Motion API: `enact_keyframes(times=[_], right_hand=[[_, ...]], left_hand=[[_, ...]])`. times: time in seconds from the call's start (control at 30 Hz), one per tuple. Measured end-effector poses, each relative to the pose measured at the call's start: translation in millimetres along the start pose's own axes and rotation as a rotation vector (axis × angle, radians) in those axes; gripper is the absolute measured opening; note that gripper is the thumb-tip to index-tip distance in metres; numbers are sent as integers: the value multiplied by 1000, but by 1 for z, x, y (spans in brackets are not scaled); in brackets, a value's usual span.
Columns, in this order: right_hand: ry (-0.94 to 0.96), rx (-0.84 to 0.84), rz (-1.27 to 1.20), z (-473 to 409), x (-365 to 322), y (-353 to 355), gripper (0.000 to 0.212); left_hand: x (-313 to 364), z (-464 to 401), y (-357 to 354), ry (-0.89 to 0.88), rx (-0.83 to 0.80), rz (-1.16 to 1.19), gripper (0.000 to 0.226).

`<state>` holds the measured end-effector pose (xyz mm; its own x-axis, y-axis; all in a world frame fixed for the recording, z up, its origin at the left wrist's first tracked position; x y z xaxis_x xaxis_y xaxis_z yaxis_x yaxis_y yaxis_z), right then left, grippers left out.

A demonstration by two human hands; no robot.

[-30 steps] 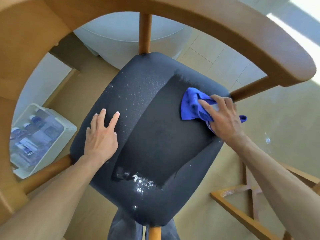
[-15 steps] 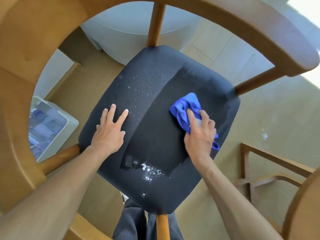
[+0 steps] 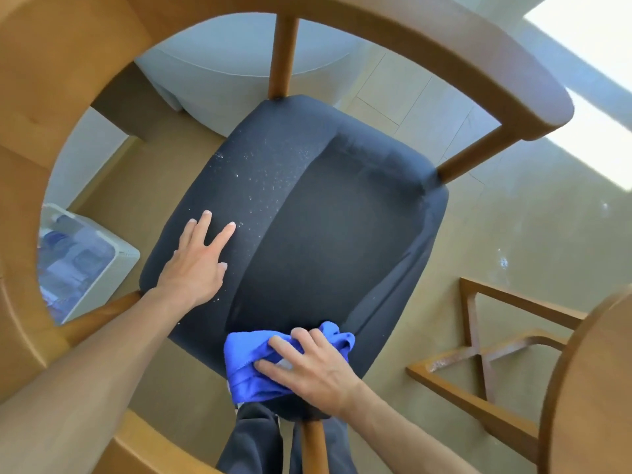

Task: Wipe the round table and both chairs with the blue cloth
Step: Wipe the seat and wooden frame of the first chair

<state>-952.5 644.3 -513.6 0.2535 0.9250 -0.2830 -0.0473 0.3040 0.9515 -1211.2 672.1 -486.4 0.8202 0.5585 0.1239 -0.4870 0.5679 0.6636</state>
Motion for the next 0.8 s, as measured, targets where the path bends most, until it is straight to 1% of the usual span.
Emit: enact_keyframes(times=[0.1,0.3,0.33,0.43,0.47,0.53,0.6,0.63,0.7,0.8], right_hand=[[-30,83,39,6,48,15,36],[-250,149,121,25,173,47,44],[-283,150,133,25,190,51,47],[-389,120,115,21,224,59,67],[-455,125,96,18,231,60,72],[-654,165,26,12,244,63,77],[-867,214,-74,3,252,68,72],[-939,220,-115,-2,252,69,68],[-1019,231,-148,-9,244,67,66],[-1051,251,-144,-22,215,61,70]], left_hand=[[3,1,0,21,3,5,66],[8,-2,-6,40,52,61,65],[9,-2,-6,44,56,64,65],[11,-3,-8,55,71,59,64],[10,-3,-9,57,73,57,65],[8,-3,-10,60,73,58,64],[7,-4,-11,56,78,57,64],[7,-4,-12,56,81,60,64],[8,-4,-13,55,88,60,64],[9,-3,-12,46,85,48,65]])
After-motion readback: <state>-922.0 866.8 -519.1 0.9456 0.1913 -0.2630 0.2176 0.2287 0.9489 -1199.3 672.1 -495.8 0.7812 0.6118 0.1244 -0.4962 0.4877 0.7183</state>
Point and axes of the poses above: each hand's wrist, its own z-axis away from the middle knuckle, its own y-axis out of the back of the hand, x = y × z, the point moved 1 cm from there along -z, towards the middle knuckle, and after that the axes turned 10 degrees about -x, right-handed, at the moved point
